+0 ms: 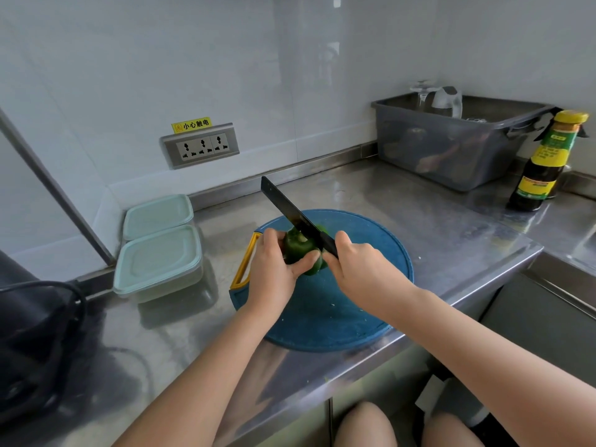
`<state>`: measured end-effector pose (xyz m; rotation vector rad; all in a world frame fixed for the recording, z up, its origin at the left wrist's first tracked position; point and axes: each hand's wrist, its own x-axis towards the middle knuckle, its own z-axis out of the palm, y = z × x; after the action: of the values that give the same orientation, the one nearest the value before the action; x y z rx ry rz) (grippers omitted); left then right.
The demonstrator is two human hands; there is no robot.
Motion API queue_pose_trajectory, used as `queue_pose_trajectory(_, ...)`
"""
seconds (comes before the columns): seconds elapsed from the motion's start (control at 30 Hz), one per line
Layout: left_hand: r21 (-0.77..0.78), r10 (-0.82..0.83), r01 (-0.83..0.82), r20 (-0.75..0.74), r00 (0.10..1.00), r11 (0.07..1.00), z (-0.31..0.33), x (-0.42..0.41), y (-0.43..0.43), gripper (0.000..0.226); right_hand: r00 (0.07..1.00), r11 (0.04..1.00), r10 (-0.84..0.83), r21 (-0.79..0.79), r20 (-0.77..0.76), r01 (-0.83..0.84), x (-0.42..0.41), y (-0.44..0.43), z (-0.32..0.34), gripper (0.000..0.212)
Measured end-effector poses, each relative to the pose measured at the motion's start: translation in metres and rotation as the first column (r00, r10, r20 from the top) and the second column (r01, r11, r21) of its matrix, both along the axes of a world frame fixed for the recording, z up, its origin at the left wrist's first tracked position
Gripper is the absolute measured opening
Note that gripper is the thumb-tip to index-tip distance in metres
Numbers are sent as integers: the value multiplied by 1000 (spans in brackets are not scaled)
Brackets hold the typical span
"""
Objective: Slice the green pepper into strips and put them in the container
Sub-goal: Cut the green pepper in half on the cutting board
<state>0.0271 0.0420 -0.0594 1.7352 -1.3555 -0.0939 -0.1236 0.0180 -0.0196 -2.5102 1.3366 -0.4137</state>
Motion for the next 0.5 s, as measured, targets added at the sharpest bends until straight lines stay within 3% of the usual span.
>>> queue_pose_trajectory(0.13,-22,-14,13,-60,998,1000,-3,1,-2,56,1000,1000,-18,-2,10,18,-18,12,-11,27)
queue_pose_trajectory(0.5,-43,-15,16,24,1000,999,-6,3,-5,53,1000,999,-22,-31,22,23,-33,21,-29,24)
